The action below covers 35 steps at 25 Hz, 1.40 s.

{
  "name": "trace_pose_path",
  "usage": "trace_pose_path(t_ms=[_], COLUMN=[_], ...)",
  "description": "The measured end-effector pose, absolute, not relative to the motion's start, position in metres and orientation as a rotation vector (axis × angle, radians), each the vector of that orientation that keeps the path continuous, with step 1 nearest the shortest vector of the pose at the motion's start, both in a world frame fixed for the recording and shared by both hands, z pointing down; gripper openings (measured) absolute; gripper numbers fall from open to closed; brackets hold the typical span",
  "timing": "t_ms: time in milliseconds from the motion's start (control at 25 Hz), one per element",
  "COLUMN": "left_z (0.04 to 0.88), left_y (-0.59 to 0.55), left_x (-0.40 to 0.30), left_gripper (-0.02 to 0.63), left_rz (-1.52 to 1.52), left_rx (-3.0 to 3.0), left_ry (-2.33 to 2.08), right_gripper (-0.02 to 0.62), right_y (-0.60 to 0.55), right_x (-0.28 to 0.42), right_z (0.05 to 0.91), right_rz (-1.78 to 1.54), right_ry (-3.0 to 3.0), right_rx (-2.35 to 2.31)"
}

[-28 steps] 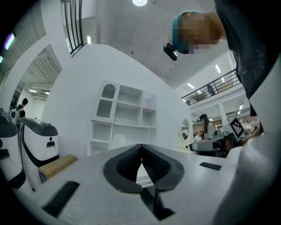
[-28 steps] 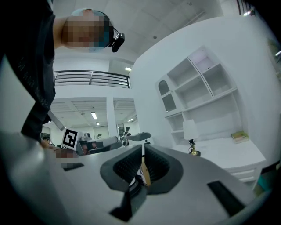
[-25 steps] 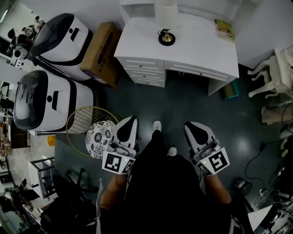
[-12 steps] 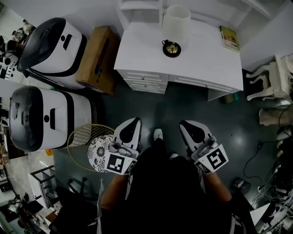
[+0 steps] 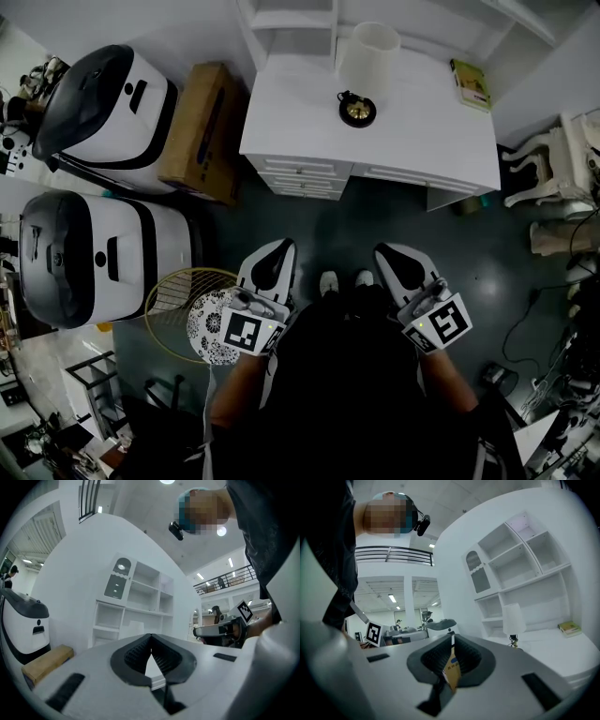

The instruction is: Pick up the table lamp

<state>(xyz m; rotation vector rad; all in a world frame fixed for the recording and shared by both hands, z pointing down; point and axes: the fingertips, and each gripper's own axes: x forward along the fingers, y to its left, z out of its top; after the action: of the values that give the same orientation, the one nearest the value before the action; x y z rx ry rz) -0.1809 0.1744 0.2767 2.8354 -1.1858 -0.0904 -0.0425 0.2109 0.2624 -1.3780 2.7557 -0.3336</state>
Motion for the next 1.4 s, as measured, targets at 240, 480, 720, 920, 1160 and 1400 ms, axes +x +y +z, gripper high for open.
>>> trace_pose_path(t_ms=[240, 480, 720, 920, 1160, 1400], left_z=[0.276, 0.276, 0.275, 0.278, 0.280, 0.279], left_y=[0.167, 0.155, 0.131, 0.101, 0.052, 0.007], left_x=[-0.179, -0.175, -0.167, -0.153, -0.112, -0.079], left_gripper=[0.017, 0.017, 0.017, 0.017, 0.017, 0.017], left_rz=[-0.123, -0.118, -0.100, -0.078, -0.013, 0.013], left_rx=[2.842, 2.843, 2.827, 2.814, 2.843, 2.834], left_ry=[-1.172, -1.206, -1.231, -1.234, -1.195, -1.181], right_gripper=[0.037, 0.037, 0.037, 0.037, 0.037, 0.037], right_y=[0.207, 0.189, 0.151, 0.118, 0.076, 0.030], right_x=[-0.047, -0.030, -0.021, -0.010, 0.015, 0.043], right_z=[0.262, 0.275, 0.277, 0.286, 0.299, 0.308], right_rz=[-0.273, -0.312, -0.301, -0.370, -0.385, -0.374], right_ry=[2.769, 2.760, 2.774, 2.753, 2.779, 2.800], right_rx=[-1.395, -1.418, -1.393, -1.357, -1.295, -1.286])
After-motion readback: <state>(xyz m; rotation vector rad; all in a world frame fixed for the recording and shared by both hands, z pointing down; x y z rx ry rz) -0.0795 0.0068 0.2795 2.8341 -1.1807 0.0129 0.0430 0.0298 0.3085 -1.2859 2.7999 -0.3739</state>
